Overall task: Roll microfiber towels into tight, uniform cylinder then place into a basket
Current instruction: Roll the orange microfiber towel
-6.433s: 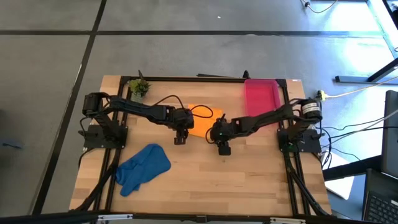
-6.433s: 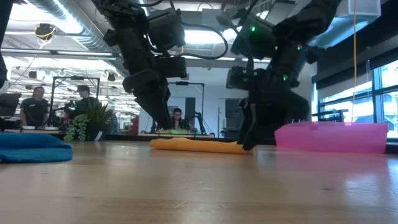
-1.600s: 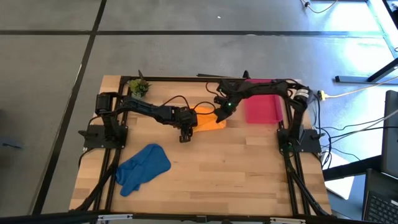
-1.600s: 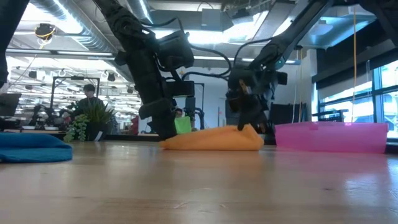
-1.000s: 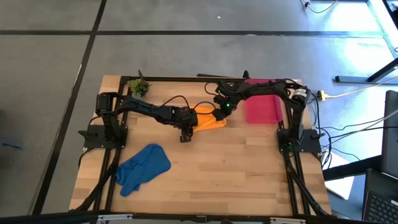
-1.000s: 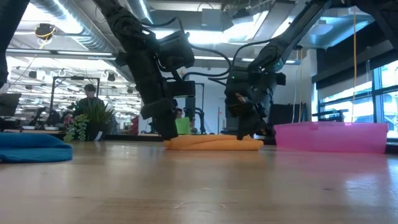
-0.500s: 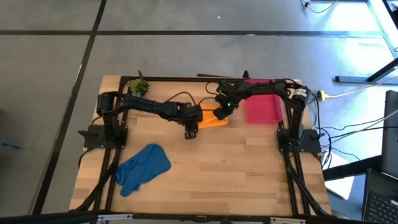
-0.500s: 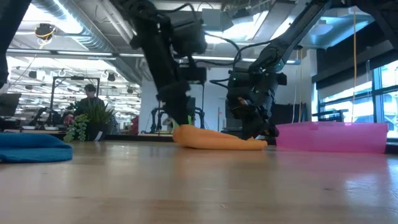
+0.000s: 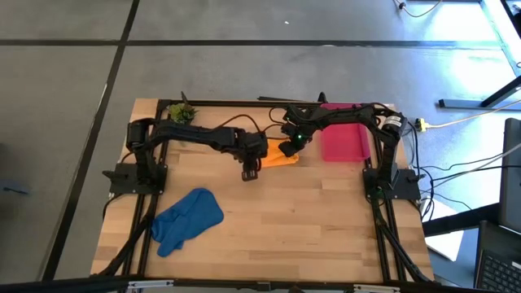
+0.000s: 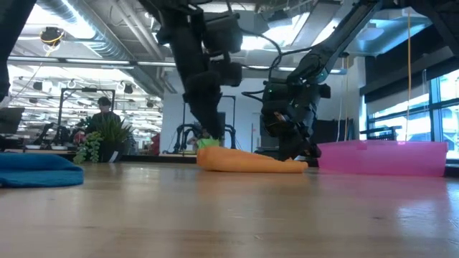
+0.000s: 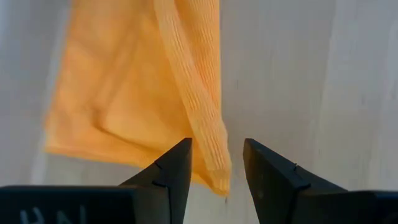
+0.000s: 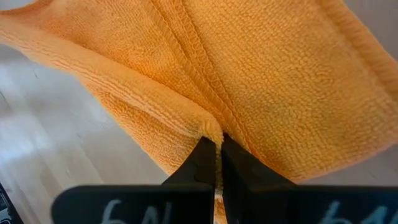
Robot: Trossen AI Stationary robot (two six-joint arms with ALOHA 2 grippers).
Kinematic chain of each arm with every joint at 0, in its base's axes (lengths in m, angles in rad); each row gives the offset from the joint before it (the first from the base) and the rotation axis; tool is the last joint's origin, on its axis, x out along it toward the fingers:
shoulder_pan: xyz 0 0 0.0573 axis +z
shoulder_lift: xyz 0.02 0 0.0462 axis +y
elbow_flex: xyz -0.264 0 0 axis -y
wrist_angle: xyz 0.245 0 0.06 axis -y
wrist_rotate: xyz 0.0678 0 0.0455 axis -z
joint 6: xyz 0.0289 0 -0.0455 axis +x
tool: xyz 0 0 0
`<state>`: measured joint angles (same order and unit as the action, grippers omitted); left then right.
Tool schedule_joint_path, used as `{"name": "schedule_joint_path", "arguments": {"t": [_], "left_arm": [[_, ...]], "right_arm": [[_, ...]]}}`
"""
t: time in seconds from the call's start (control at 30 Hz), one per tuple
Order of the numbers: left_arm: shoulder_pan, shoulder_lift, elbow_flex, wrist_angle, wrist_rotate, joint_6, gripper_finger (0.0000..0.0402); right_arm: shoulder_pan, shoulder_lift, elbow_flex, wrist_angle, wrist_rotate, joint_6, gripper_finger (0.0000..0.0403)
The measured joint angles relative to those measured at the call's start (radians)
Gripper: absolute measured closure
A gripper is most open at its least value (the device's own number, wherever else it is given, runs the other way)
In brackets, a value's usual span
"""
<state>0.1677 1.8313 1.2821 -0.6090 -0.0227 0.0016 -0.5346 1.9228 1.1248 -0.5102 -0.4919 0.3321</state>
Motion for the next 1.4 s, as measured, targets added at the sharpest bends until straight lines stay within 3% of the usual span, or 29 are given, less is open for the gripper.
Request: {"name": "schedule_joint_path", "arguments": {"t": [0.5, 0.77, 1.2, 1.4], "left_arm": [[0.0, 0.0, -0.099, 0.124, -0.004, -0.022, 0.0271], [0.002, 0.0, -0.1, 0.124, 0.016, -0.018, 0.0392], [0.058, 0.0, 0.053, -0.011, 0.013, -0.024, 0.0401], [0.108, -0.002, 0.062, -0.031, 0.006, -0.027, 0.0401]], "right_arm": [[0.001, 0.0, 0.0, 0.004, 0.0, -0.004, 0.0394], [0.001, 0.0, 0.0, 0.004, 0.005, -0.023, 0.0395], [0.001, 0.0, 0.0, -0.013, 0.021, -0.026, 0.0395], [0.001, 0.0, 0.0, -0.014, 0.022, -0.03, 0.0395]]}}
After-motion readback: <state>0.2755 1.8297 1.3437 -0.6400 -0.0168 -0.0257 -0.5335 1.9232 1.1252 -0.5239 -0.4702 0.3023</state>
